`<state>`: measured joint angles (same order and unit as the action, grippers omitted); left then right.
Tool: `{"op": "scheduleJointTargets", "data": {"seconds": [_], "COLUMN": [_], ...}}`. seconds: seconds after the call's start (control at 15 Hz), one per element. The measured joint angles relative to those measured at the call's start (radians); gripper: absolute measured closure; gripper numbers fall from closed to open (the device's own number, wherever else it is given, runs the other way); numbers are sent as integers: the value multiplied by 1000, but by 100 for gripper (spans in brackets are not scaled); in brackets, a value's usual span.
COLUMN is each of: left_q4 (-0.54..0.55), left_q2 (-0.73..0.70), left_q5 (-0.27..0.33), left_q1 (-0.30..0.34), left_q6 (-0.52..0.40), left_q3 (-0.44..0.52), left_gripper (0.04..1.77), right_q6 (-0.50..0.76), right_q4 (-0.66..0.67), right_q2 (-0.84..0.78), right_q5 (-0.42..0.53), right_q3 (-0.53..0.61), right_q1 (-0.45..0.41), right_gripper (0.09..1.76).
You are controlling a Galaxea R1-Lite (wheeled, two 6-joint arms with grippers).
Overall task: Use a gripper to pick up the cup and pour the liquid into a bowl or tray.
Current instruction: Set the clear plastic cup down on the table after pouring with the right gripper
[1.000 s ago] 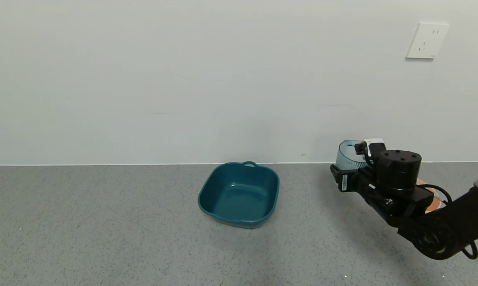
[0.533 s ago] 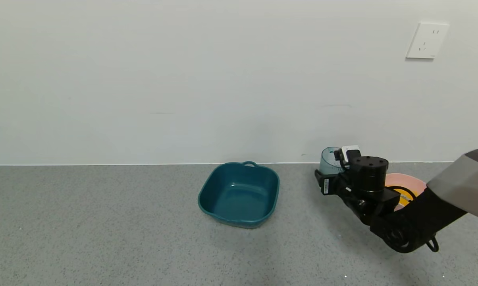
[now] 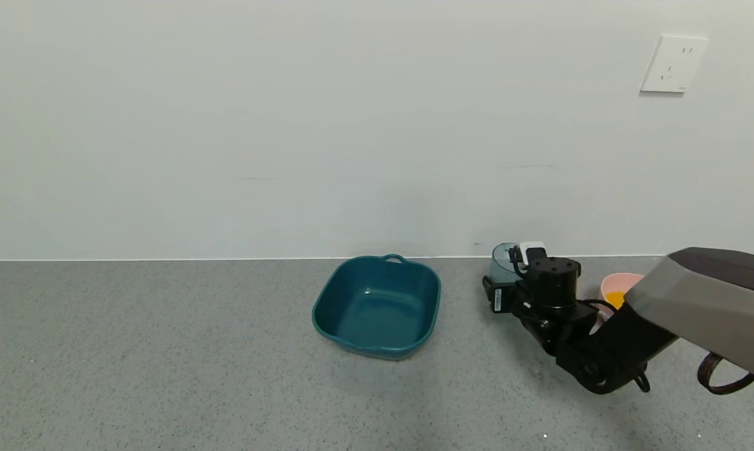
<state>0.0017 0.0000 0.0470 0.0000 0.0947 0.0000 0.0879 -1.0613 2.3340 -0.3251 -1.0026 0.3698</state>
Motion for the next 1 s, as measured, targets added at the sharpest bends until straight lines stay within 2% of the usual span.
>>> {"op": "scheduleJointTargets", "data": {"seconds": [1.0], "left_q4": [0], "left_q2": [0], "left_q5": [0], "left_q1": [1], "left_q6": [0], "left_q3": [0], "left_gripper": [9], "right_q6": [1], "right_q4": [-1], "right_q2": [46], "right_q5": [2], "right_q3": [-14], "right_q1": [1], "right_gripper": [50]}}
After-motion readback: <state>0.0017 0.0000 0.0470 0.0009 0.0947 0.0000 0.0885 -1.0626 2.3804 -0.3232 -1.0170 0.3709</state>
